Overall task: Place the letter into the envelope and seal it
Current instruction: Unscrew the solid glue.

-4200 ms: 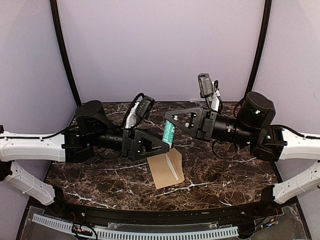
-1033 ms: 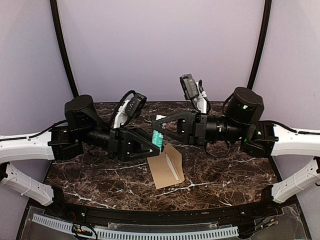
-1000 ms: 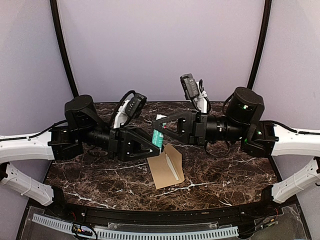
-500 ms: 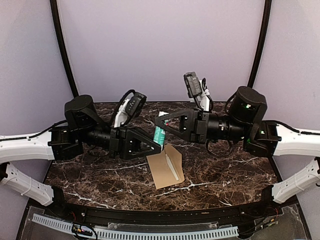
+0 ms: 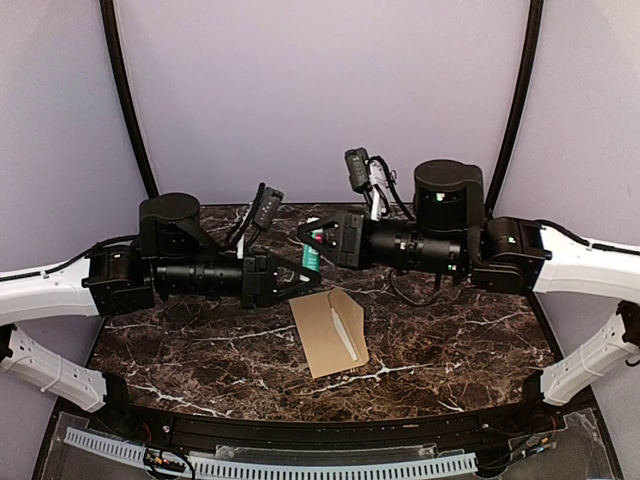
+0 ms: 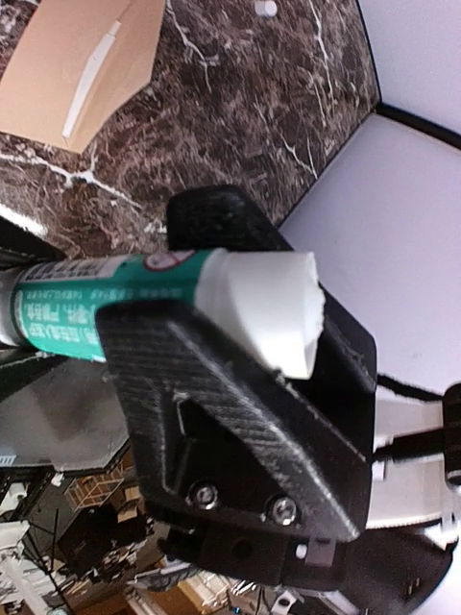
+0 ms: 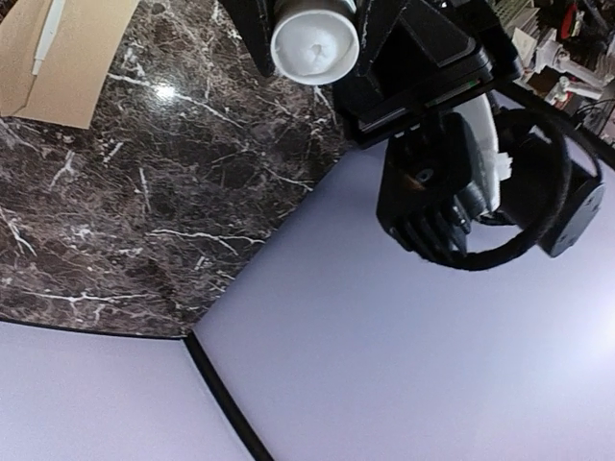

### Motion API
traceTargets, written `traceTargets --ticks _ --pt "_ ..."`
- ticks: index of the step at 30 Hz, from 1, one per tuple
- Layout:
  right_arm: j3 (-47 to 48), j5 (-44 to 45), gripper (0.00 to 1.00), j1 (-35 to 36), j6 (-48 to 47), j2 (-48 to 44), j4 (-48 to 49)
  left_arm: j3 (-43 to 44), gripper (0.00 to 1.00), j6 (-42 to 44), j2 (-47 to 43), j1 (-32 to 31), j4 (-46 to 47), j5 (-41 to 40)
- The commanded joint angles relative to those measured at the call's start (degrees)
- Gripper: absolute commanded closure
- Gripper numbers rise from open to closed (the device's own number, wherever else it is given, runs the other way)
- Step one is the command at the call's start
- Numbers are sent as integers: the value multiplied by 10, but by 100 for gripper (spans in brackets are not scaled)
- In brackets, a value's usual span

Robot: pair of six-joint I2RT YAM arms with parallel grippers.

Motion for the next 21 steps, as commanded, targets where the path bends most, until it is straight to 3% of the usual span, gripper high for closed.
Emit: traceTargets --ticks 1,9,16,19,21 --pt "61 99 97 33 21 55 -103 22 99 4 12 4 -83 -146" --pt "172 205 99 41 111 176 -234 33 100 -4 58 4 -129 -232" --pt "180 201 98 43 133 214 -217 32 100 -18 95 3 -127 -230" --pt "149 191 93 43 128 187 -185 24 100 -19 90 3 -111 -216" --pt "122 173 80 41 111 156 -149 16 100 -18 76 3 -94 -193"
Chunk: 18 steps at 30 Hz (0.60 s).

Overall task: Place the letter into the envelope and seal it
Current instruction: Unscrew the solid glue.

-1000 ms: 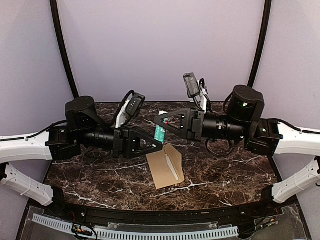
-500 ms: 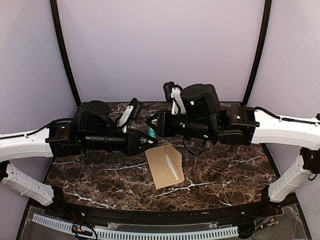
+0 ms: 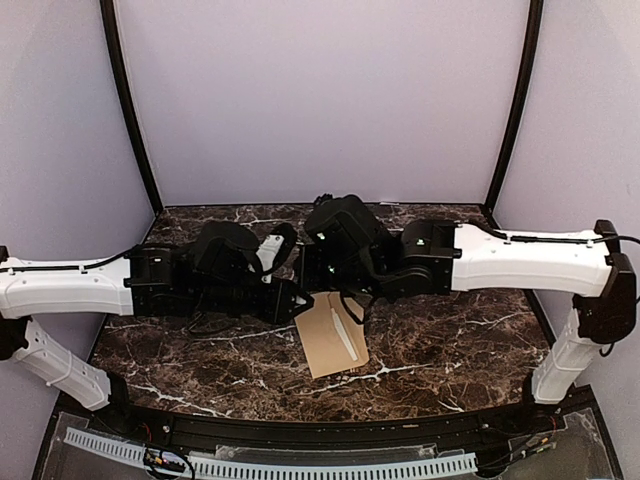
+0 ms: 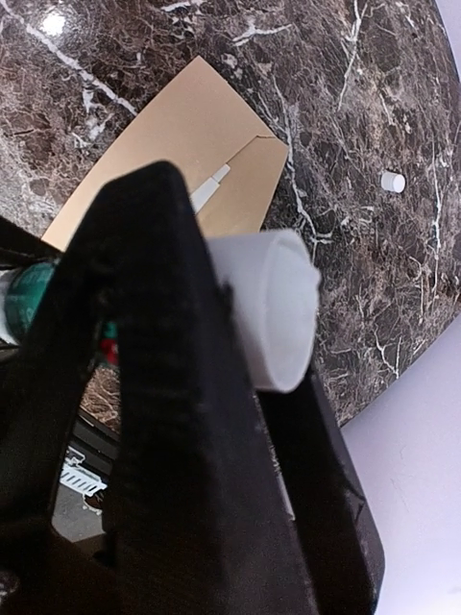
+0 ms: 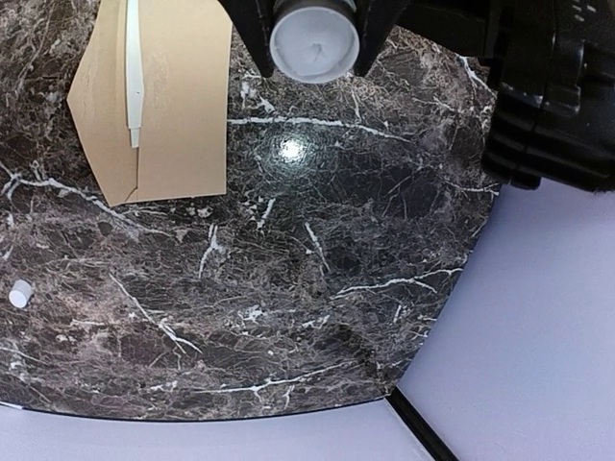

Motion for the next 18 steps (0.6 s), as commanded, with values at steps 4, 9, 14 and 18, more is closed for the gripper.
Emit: traceTargets --ticks 4,9,14,18 --pt "-94 -66 51 19 -9 -138 122 -9 100 -9 -52 5 81 59" --pt "-170 -119 24 6 -32 -253 163 -39 100 -21 -92 16 124 101" --pt "-242 -155 14 -7 -59 -357 210 -83 100 -24 -129 35 212 197" --pt "-302 -227 11 -29 -100 -406 302 -95 100 -8 -147 36 271 284"
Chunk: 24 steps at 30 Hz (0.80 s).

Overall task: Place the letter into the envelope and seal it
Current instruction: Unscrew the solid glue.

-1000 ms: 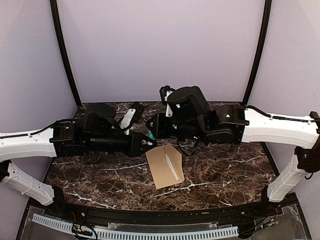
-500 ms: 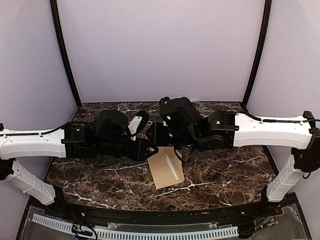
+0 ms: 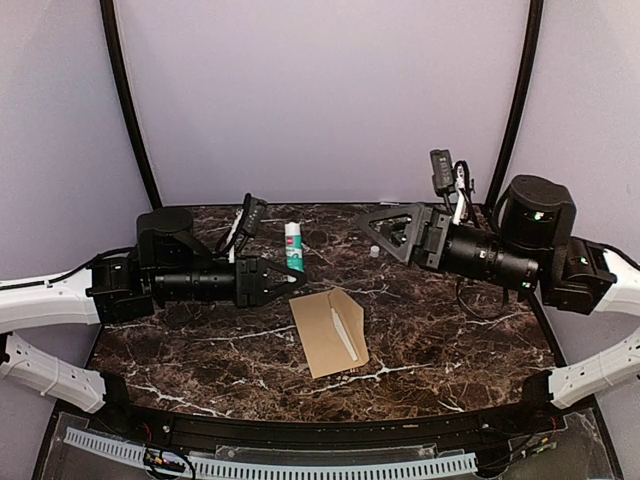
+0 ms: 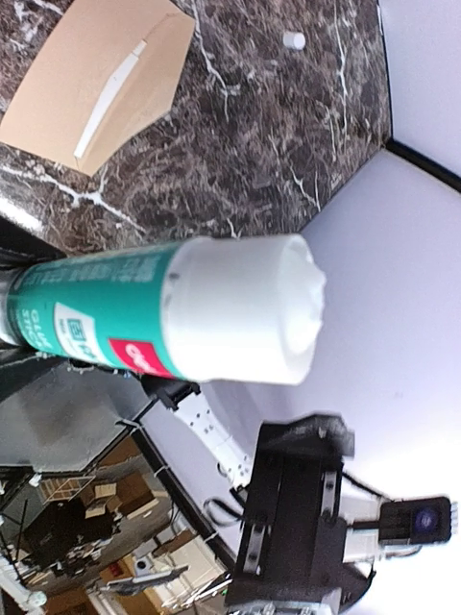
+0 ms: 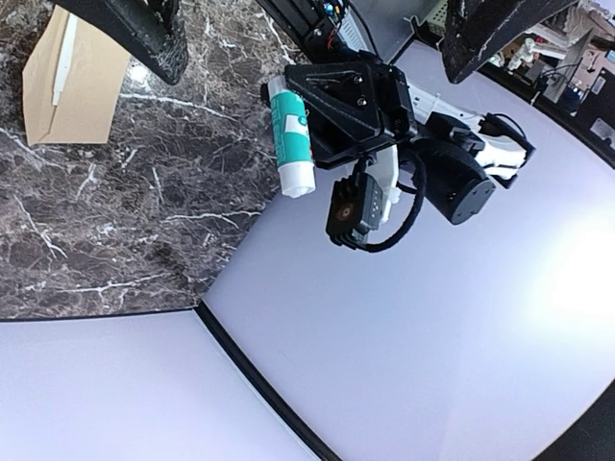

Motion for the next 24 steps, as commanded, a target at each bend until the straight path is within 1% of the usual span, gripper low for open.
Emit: traceTargets --ticks 1,3,5,7,13,15,21,24 --pt "-57 -105 11 -23 -57 -27 125 -10 100 15 -26 1 100 125" --pt "-64 -162 12 -26 -73 -24 168 -2 100 22 -25 1 110 183" --pt "-64 -231 13 -27 -86 -9 214 5 100 24 -22 2 125 224" --pt "-58 -270 14 -26 -92 11 242 8 100 23 -17 2 144 262" --pt "-30 -317 26 -27 -80 77 282 16 100 7 6 1 175 321" --pt "-21 -335 30 -26 -70 104 295 15 100 -3 12 1 198 333" --pt "-8 -383 40 -26 -45 143 341 17 100 -16 25 1 220 350" --pt "-13 -387 47 -26 -38 145 352 16 100 -17 27 1 220 352"
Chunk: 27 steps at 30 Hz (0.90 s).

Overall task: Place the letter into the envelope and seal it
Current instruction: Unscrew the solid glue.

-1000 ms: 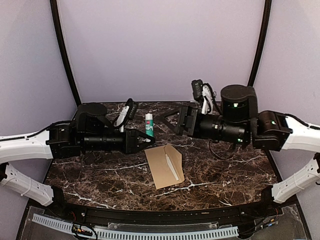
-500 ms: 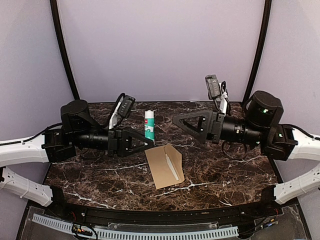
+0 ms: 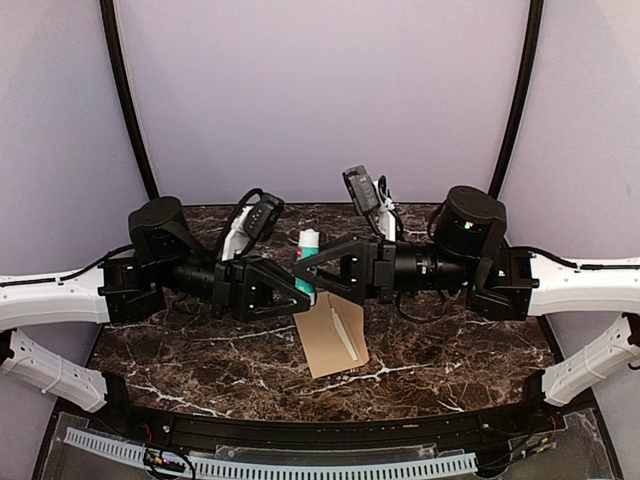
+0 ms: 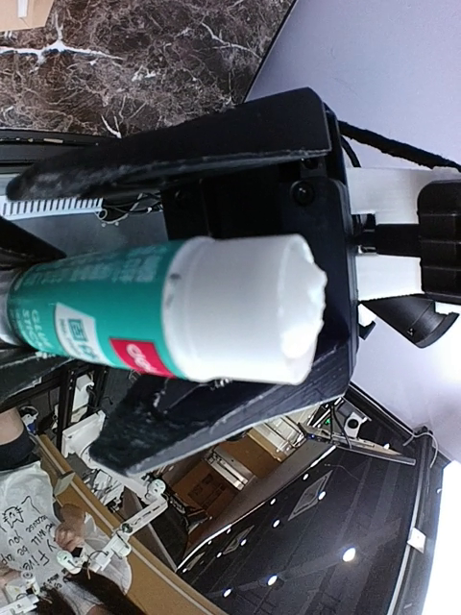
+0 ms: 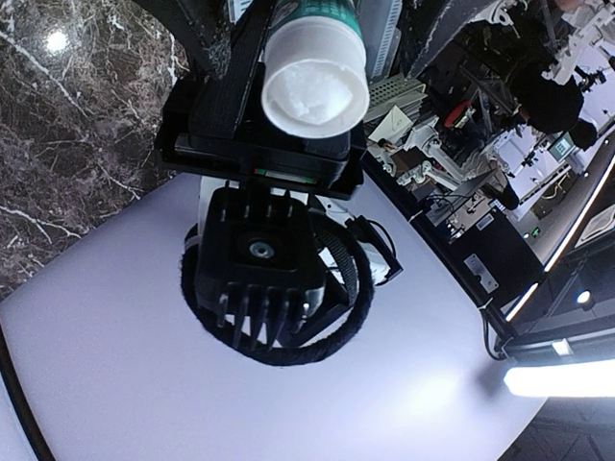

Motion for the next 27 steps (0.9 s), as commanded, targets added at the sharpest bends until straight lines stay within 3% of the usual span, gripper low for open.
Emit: traceTargets --ticks 1,12,18,27 --pt "18 -32 50 -1 16 -3 64 15 100 -6 -3 -1 35 24" --pt "20 -14 98 -1 26 -1 49 8 100 6 -12 0 20 1" --pt "17 15 100 -1 22 -10 16 14 100 68 -40 0 -82 -115" --pt "69 126 100 10 -16 16 -135 36 100 111 -42 0 -212 -327"
